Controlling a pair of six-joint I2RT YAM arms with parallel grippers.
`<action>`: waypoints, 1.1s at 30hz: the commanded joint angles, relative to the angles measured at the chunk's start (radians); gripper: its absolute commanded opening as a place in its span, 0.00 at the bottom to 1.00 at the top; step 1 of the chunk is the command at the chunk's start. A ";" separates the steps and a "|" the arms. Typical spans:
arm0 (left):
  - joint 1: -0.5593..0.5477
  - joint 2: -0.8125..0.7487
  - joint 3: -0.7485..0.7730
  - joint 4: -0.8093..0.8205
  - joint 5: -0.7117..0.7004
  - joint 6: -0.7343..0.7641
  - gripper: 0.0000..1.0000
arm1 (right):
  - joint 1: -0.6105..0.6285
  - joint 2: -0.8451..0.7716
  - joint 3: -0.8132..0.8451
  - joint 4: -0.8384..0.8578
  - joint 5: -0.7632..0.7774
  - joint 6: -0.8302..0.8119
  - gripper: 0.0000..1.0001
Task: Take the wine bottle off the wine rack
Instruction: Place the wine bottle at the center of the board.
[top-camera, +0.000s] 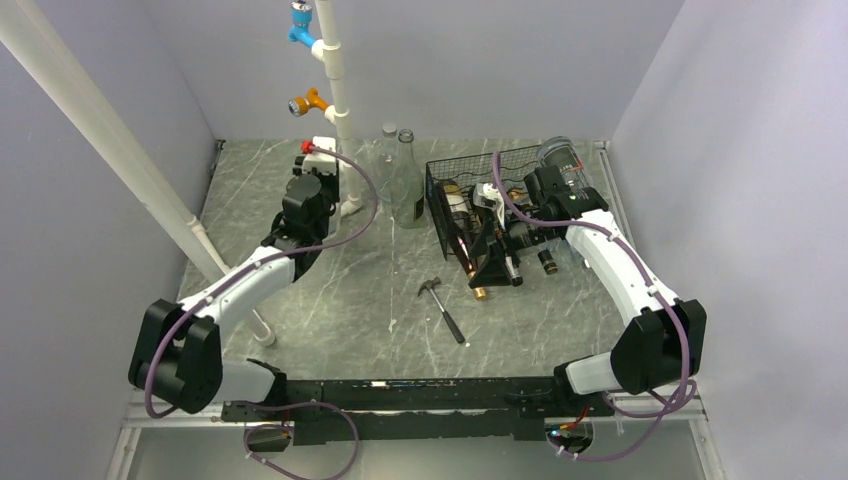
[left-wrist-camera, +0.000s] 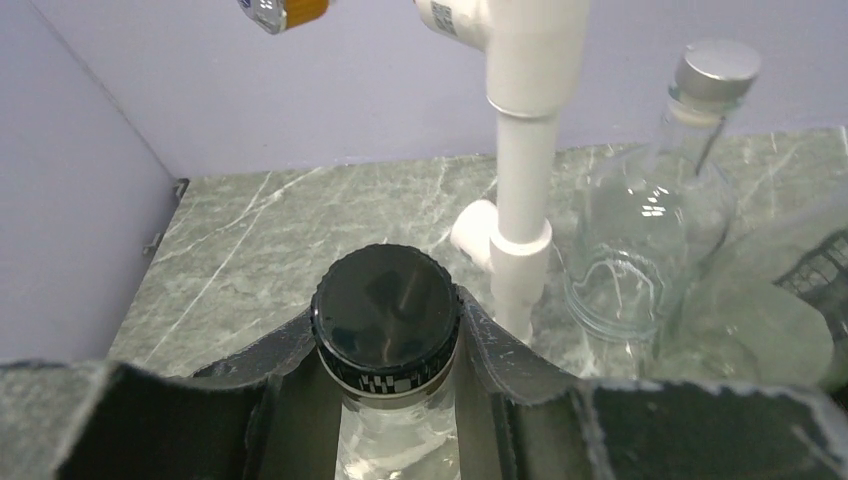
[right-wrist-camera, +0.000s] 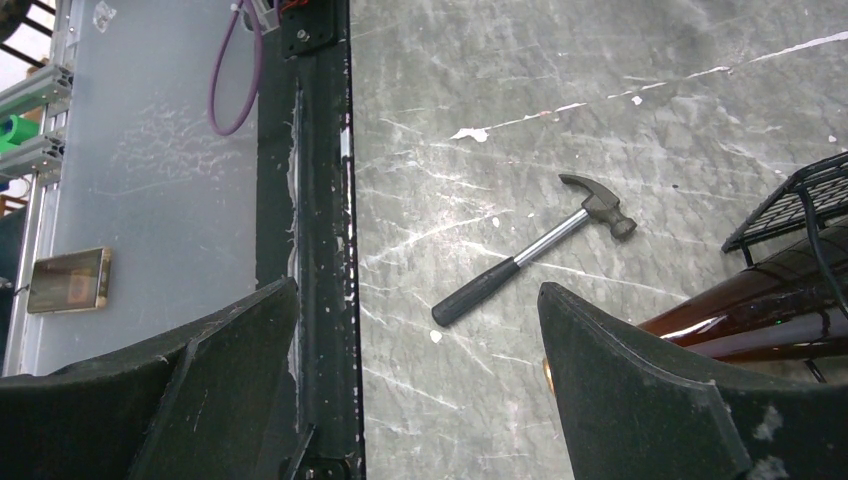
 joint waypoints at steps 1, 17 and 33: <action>0.040 0.010 0.135 0.300 -0.030 -0.001 0.00 | -0.006 -0.033 -0.001 0.011 -0.028 -0.020 0.93; 0.121 0.189 0.244 0.403 -0.086 -0.033 0.00 | -0.006 -0.025 -0.001 0.004 -0.031 -0.026 0.93; 0.211 0.317 0.309 0.388 -0.033 -0.154 0.00 | -0.006 -0.017 -0.001 0.002 -0.028 -0.031 0.93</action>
